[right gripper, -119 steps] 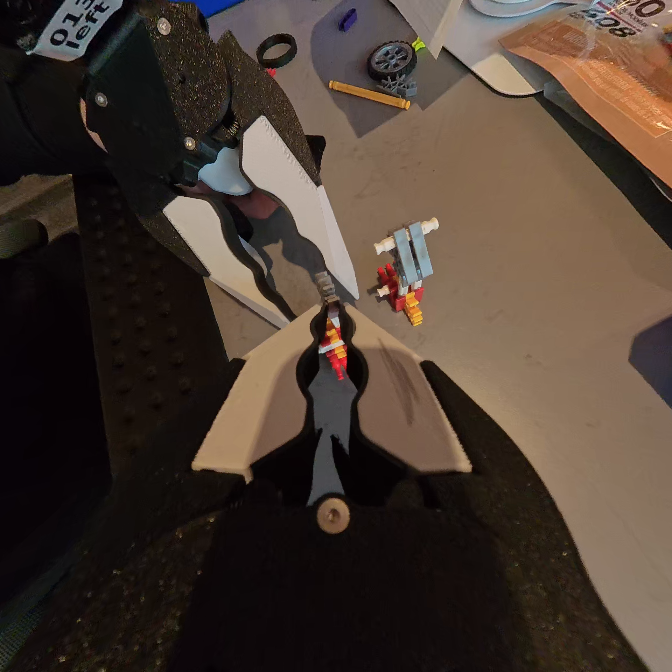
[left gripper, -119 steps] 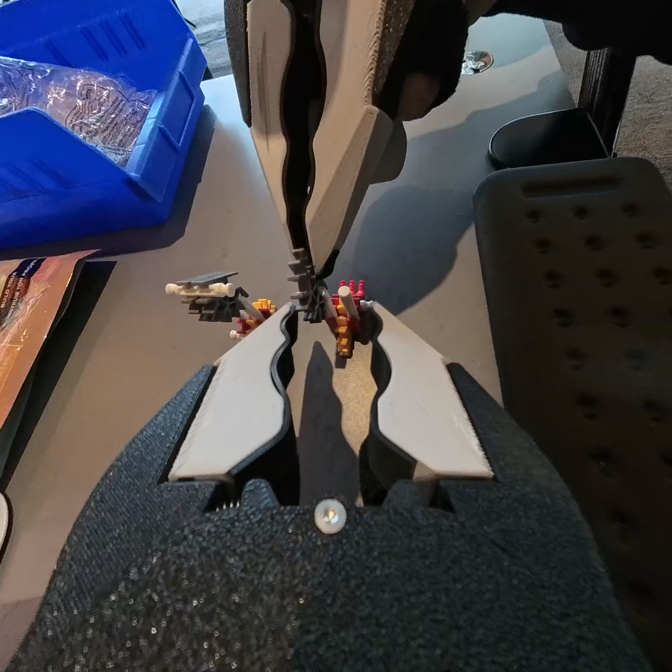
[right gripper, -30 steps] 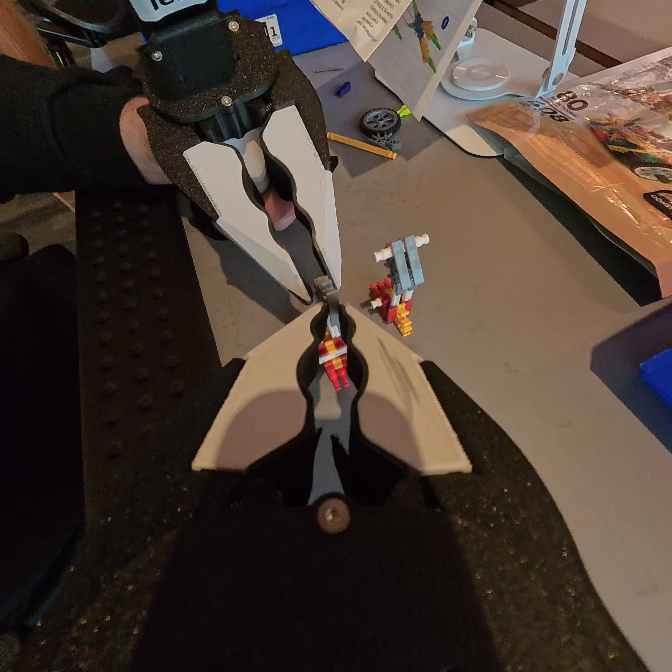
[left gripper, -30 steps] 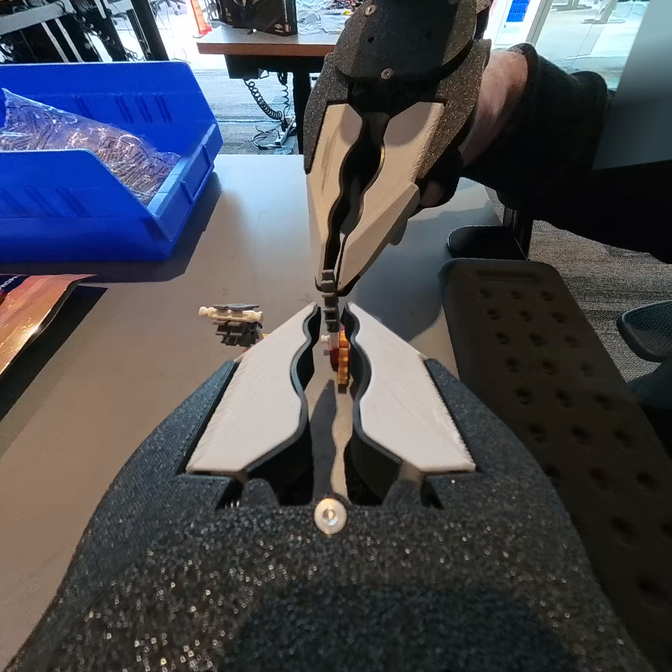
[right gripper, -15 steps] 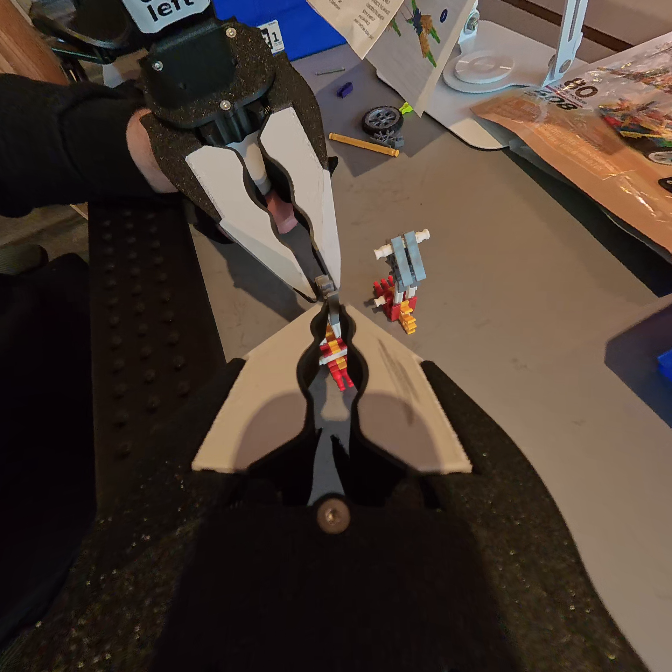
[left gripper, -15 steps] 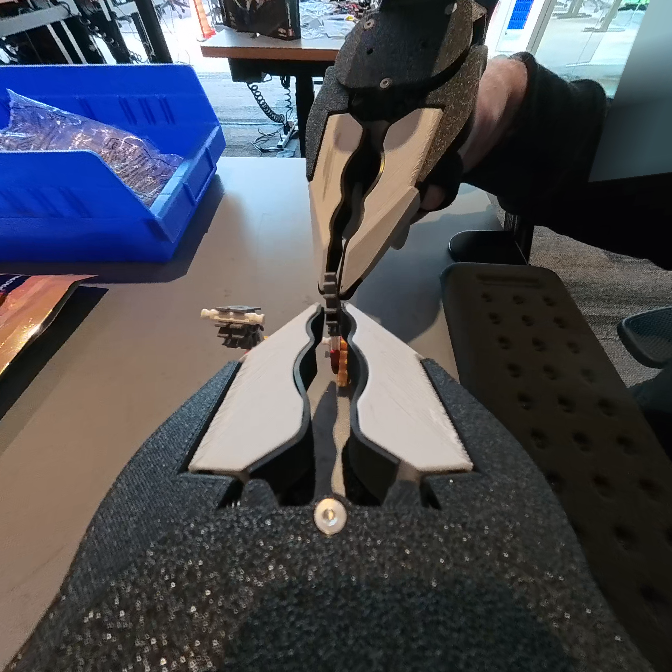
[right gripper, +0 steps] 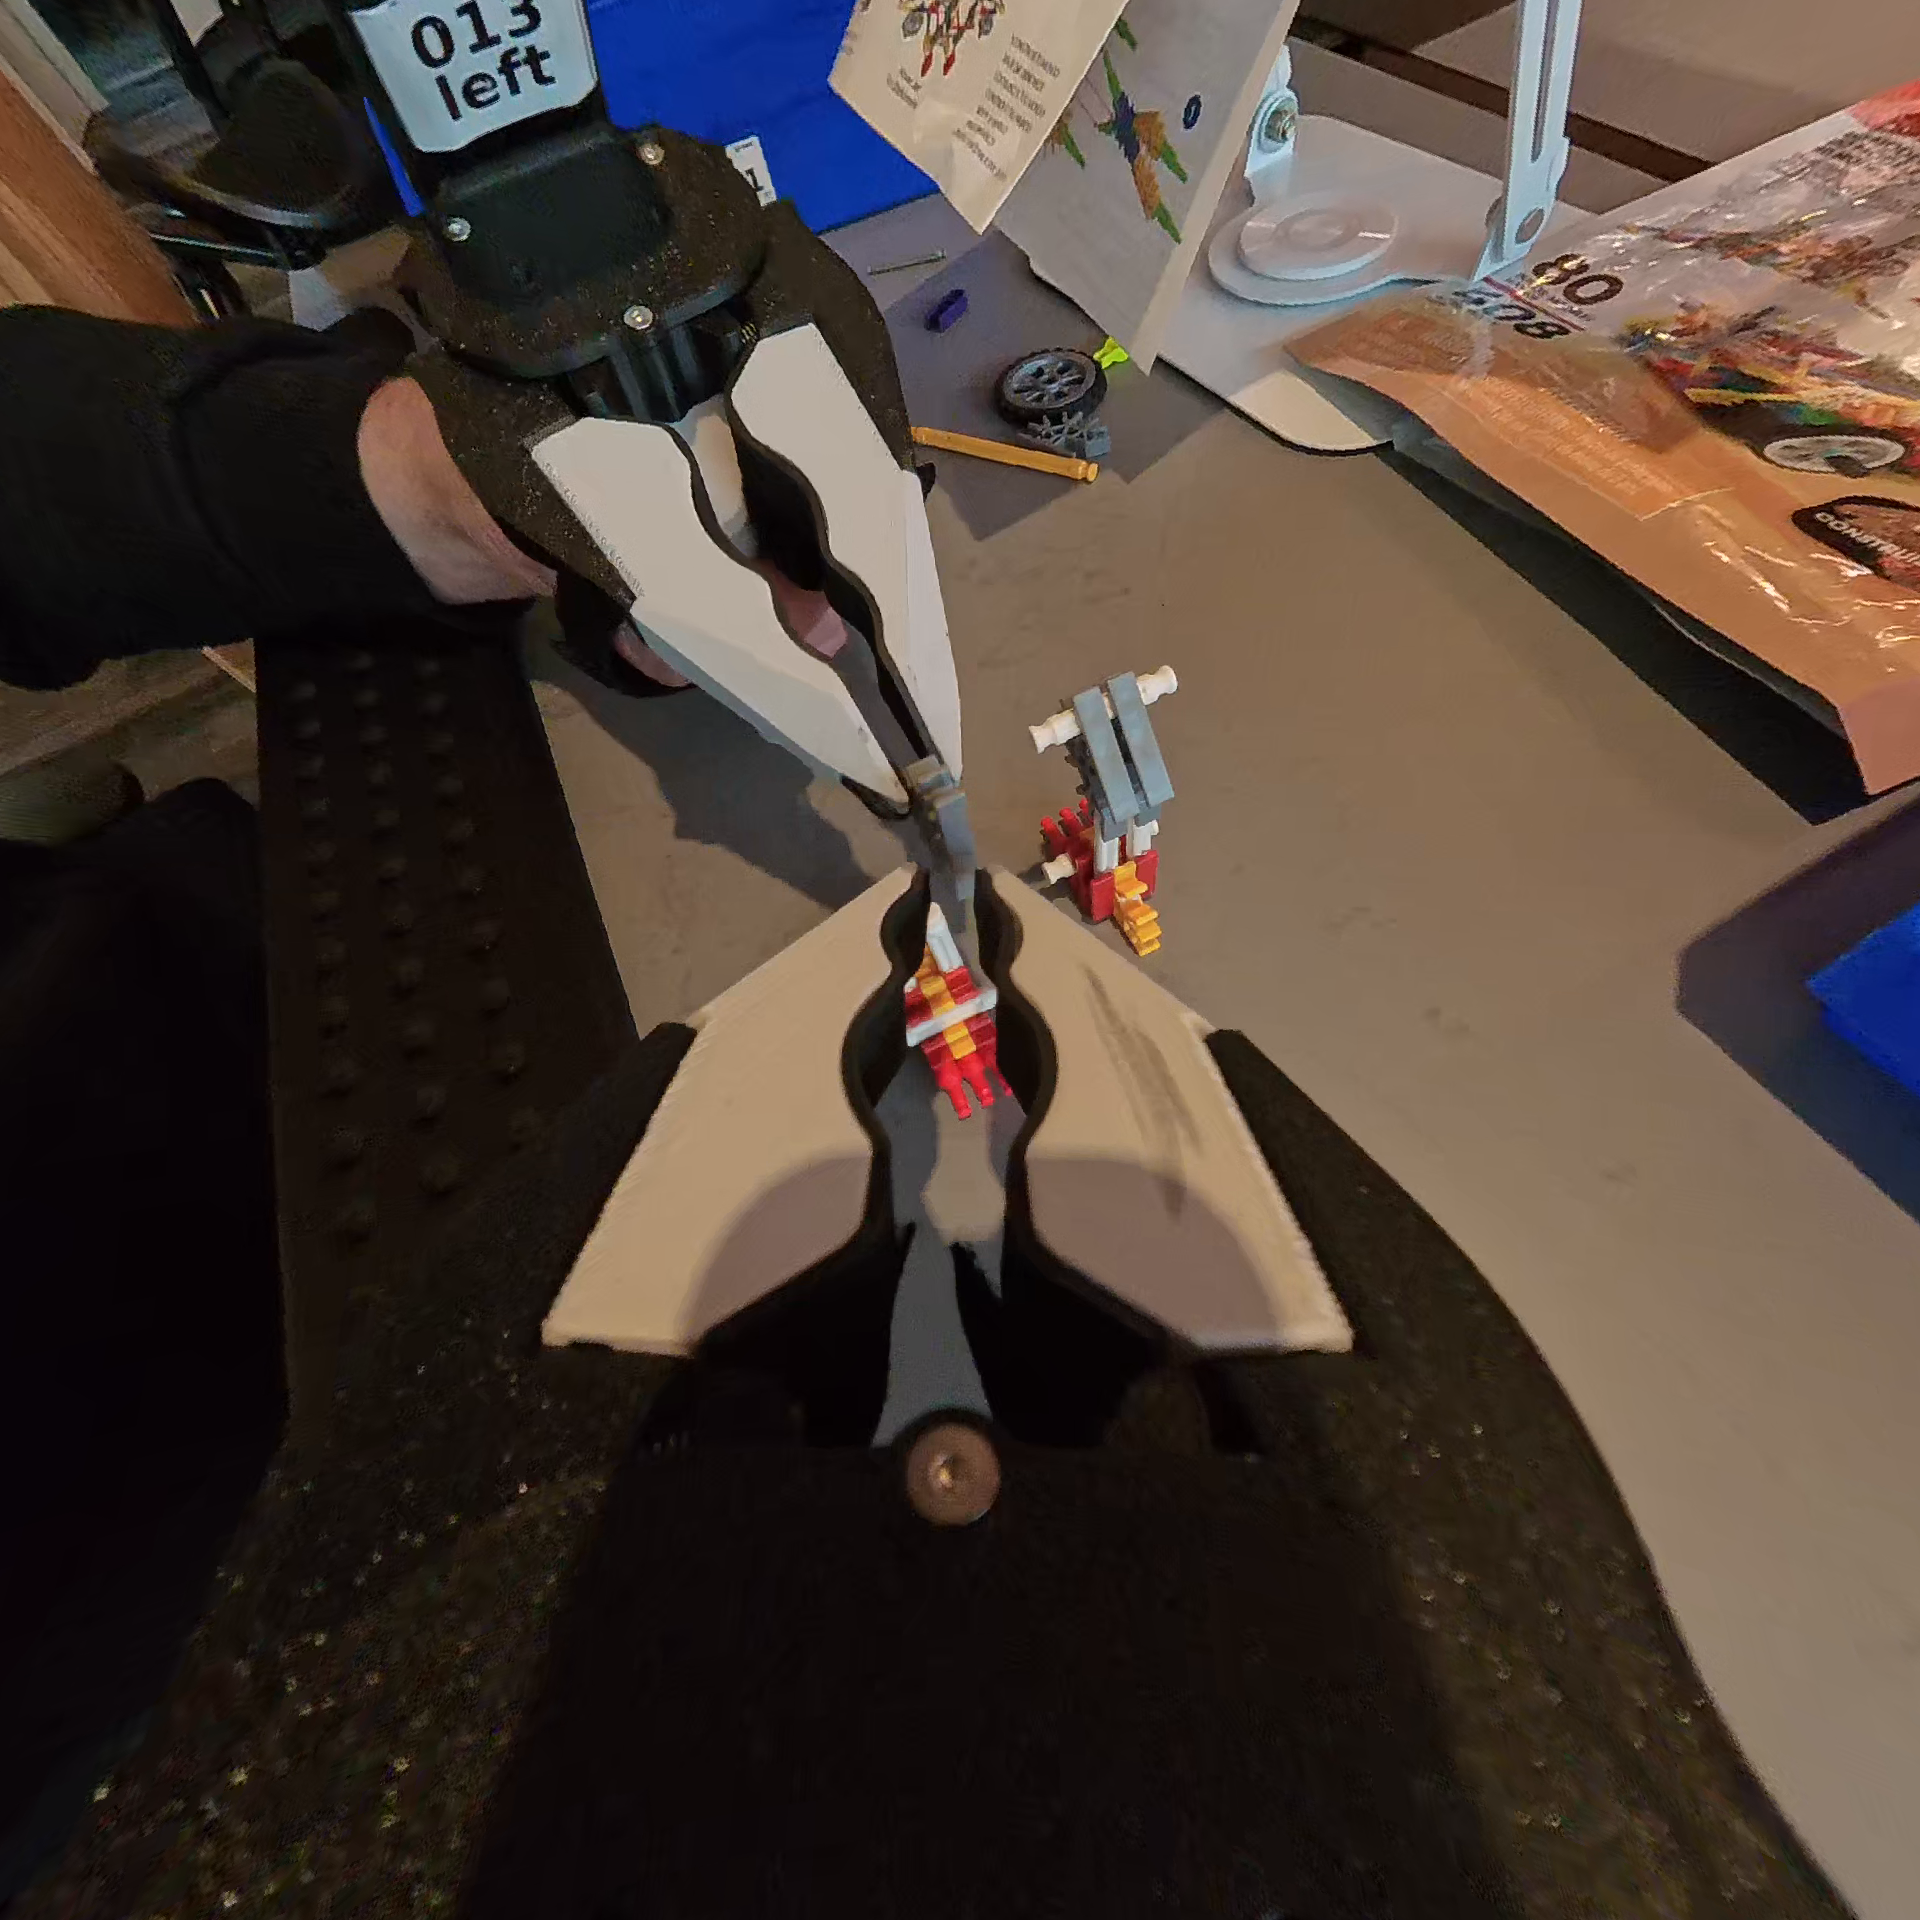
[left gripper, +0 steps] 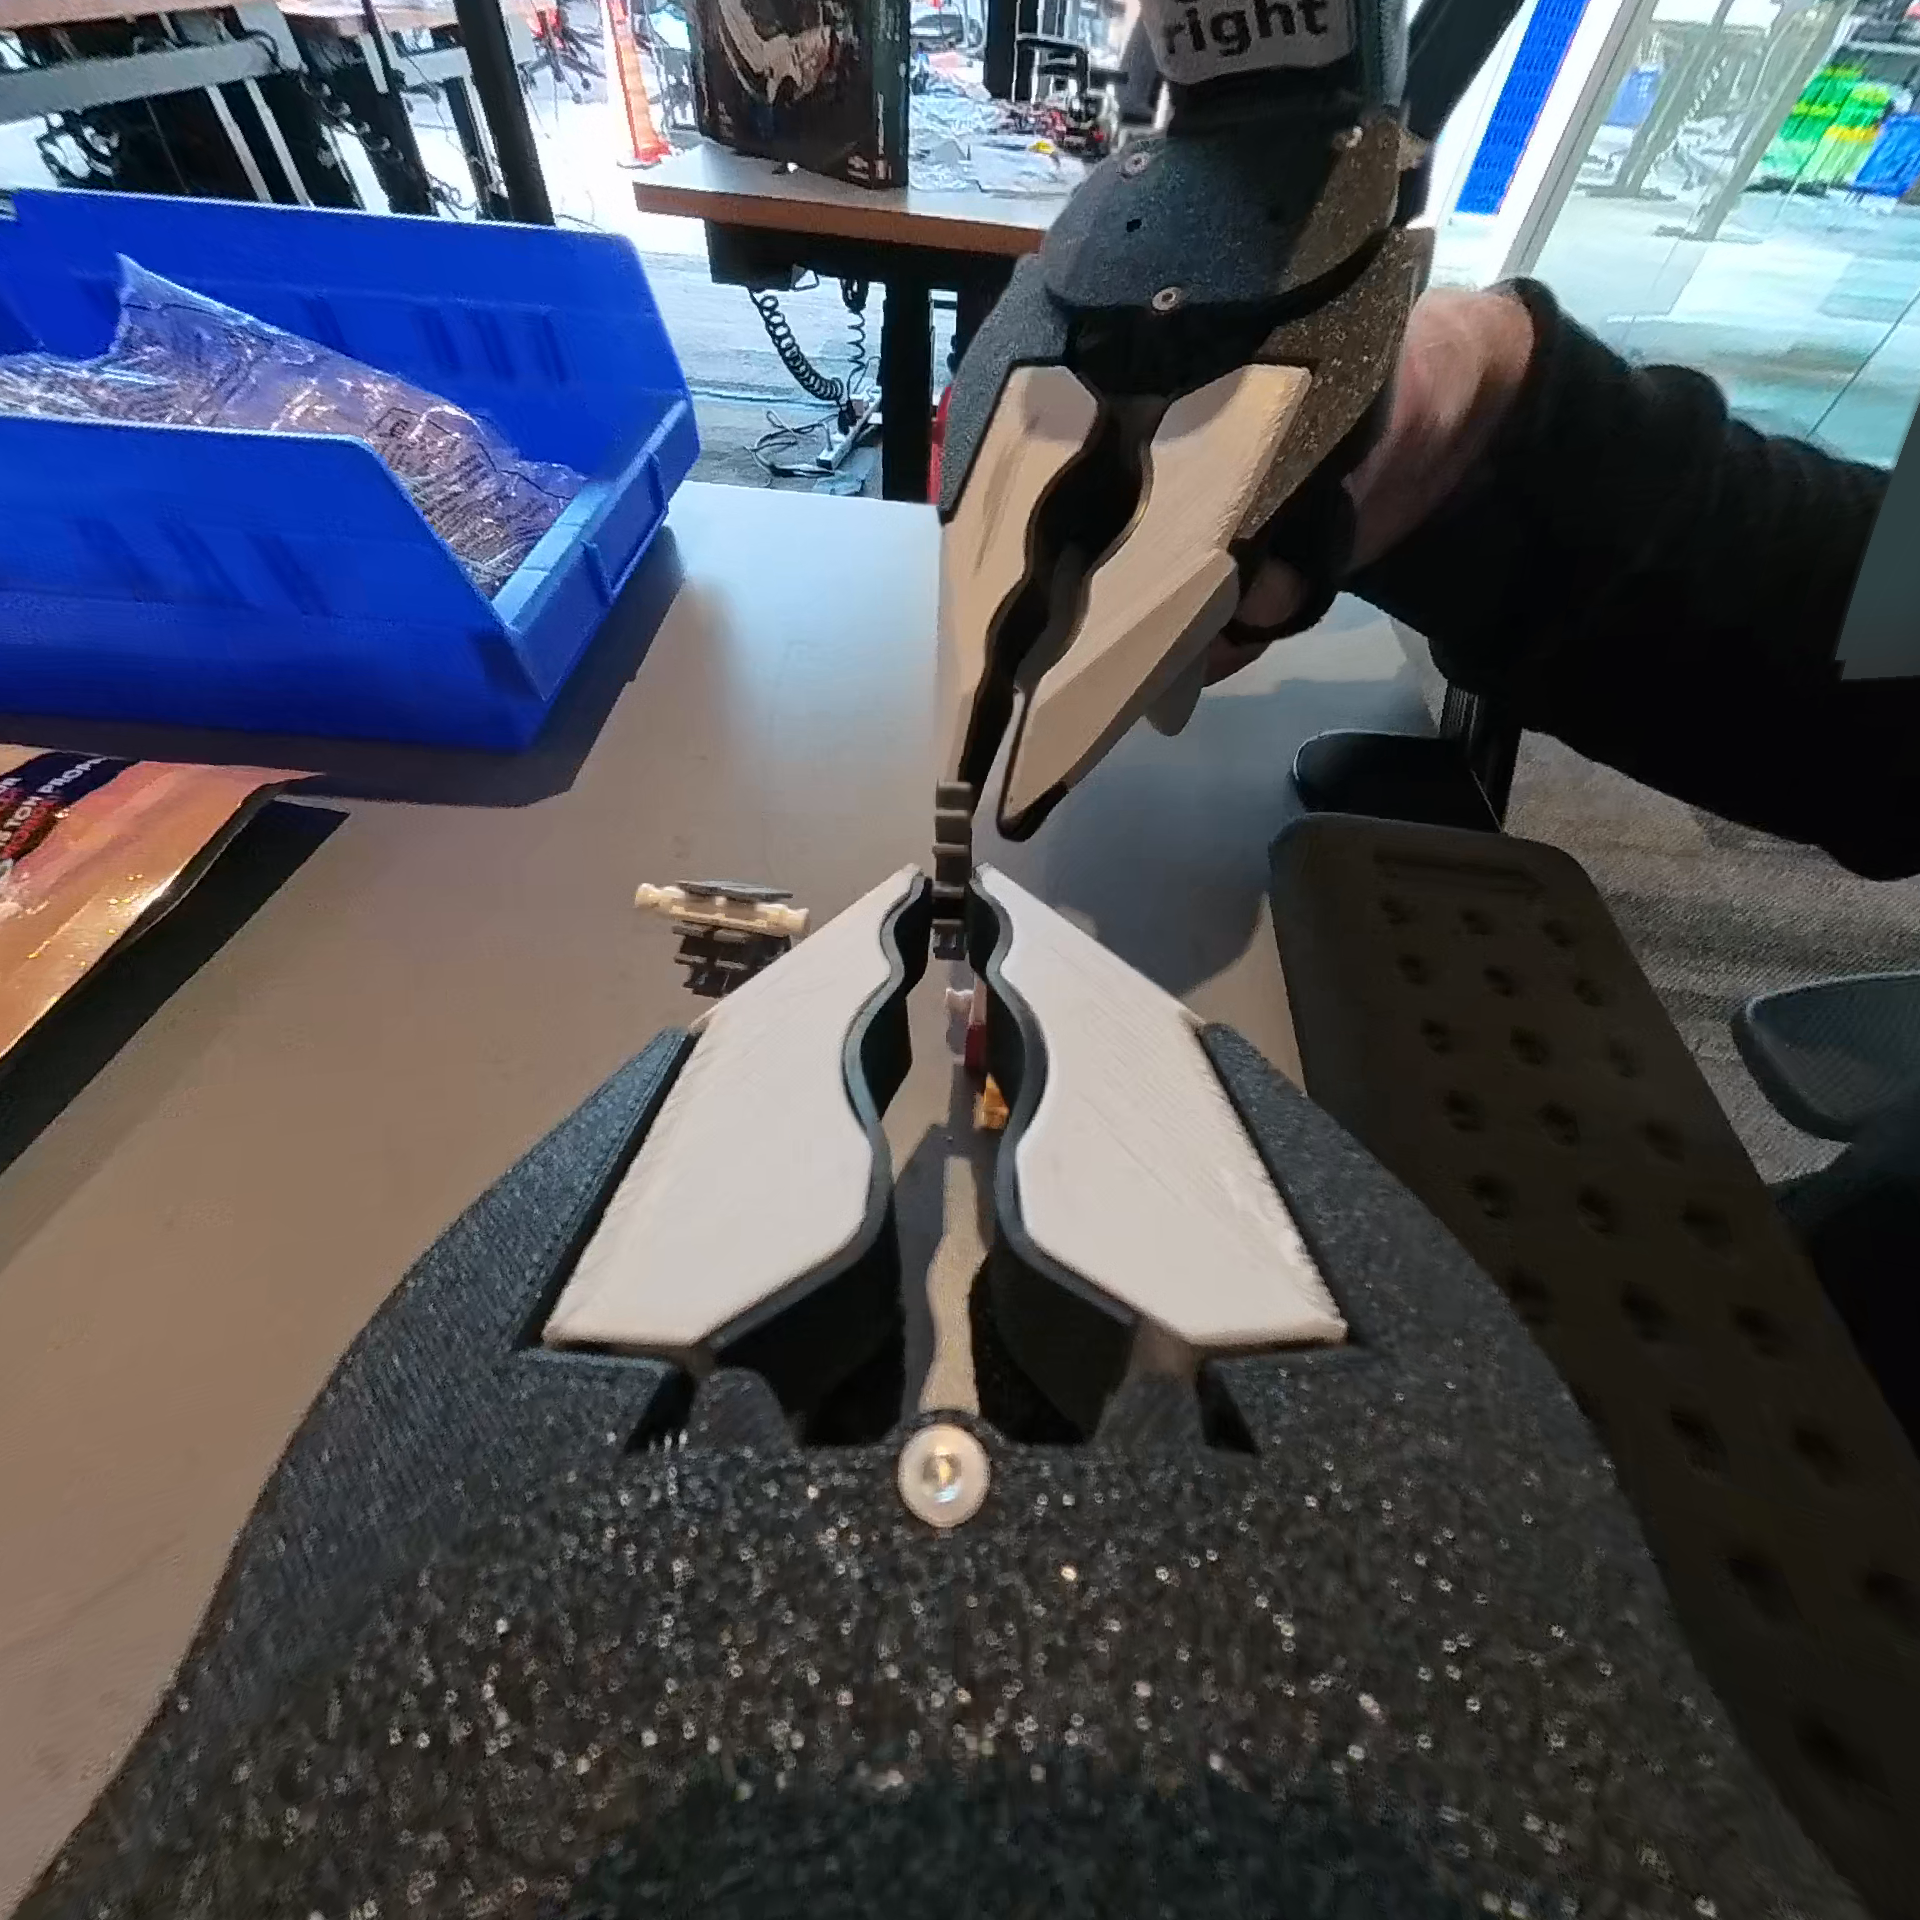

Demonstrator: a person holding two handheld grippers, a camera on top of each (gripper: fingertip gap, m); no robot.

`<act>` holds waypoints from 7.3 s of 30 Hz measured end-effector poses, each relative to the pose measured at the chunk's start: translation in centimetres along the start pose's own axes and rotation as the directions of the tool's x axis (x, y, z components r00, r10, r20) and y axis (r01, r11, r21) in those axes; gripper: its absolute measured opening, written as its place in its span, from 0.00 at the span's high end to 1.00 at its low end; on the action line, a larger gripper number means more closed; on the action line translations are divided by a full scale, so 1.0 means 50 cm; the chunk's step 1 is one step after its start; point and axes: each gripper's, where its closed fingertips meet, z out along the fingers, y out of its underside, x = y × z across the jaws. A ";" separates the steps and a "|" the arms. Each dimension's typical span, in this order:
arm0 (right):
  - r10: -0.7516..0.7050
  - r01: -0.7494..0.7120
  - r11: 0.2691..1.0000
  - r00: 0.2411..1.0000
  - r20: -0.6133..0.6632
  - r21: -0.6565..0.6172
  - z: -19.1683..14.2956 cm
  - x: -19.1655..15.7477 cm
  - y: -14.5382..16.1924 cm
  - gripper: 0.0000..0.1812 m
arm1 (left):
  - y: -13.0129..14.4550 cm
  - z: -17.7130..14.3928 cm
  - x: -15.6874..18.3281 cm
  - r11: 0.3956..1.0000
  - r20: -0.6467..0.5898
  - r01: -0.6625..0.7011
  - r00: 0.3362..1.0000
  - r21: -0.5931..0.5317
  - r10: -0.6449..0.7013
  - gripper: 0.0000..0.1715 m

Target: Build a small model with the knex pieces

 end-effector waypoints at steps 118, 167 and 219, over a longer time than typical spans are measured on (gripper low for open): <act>-0.032 -0.039 0.981 0.933 0.359 0.190 -0.012 -0.154 -0.017 0.97 | -0.058 -0.036 0.142 0.989 -0.357 -0.136 0.922 0.057 0.147 0.97; 0.020 -0.046 0.981 0.990 0.137 0.191 -0.024 -0.060 -0.022 0.97 | -0.050 -0.019 0.055 0.999 -0.194 -0.048 0.980 -0.002 0.047 0.97; 0.101 -0.115 0.981 0.991 0.092 0.158 -0.011 -0.029 0.000 0.97 | -0.007 -0.007 0.029 0.992 -0.173 0.070 0.981 -0.106 -0.088 0.97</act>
